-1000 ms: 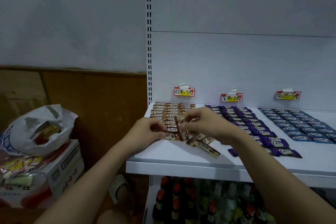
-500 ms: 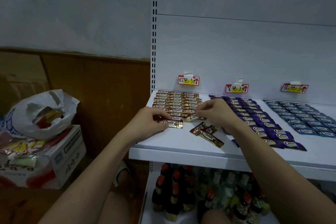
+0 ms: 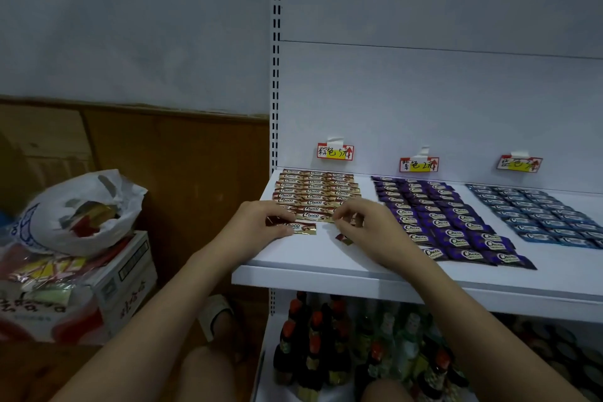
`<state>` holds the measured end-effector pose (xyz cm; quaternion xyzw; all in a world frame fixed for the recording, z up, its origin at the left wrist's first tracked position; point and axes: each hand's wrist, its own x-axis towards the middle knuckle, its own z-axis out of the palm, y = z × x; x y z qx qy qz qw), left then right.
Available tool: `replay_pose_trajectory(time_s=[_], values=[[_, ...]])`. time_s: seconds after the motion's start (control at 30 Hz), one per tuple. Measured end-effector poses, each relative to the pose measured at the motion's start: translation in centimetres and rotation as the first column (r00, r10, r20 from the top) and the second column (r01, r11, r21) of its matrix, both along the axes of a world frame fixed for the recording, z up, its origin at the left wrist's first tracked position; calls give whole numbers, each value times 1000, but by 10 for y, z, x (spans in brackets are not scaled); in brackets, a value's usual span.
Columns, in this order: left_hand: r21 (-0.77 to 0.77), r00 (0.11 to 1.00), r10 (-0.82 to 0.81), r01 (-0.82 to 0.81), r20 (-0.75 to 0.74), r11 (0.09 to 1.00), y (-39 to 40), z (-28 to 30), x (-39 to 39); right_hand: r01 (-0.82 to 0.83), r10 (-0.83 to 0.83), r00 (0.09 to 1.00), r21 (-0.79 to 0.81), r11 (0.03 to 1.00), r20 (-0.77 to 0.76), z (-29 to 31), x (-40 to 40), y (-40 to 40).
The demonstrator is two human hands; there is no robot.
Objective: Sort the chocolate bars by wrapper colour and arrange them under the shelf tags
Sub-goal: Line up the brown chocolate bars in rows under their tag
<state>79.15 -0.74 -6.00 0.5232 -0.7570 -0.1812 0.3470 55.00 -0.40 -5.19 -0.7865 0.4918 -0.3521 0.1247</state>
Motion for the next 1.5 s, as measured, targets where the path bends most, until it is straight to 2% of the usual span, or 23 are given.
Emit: replay_pose_trajectory(time_s=[0.17,0.3,0.57,0.67,0.73,0.8,0.87,1.0,1.17,1.4,1.5], values=[[-39,989,139,-137,56,990,4,0,8,-16,16,1000,34,999,-6,-5,-2,9],[-18,979,202,-201,38,979,1,-2,4,-4,4,1000,53,999,5,-4,-1,11],[-10,976,218,-218,28,976,-3,-4,2,1,-2,1000,68,998,16,-4,-2,11],[-32,977,207,-206,55,978,0,-2,1,-2,-5,991,56,998,135,-3,-2,11],[-95,975,194,-185,104,978,3,0,-1,53,-58,964,24,998,261,1,-7,10],[-143,978,171,-153,122,978,7,5,-9,122,-126,941,34,992,315,7,-17,10],[-145,986,120,-103,115,984,10,10,-26,153,-175,953,107,982,248,16,-29,10],[-46,996,7,-3,88,999,15,15,-69,160,-137,985,278,947,-101,32,-42,16],[34,996,-15,12,90,999,12,17,-100,174,-81,961,350,921,-264,41,-34,34],[121,988,-32,14,152,993,10,20,-105,201,-52,944,440,875,-326,47,-37,40],[179,991,-37,13,129,984,10,23,-100,185,-66,954,399,898,-294,49,-43,36]])
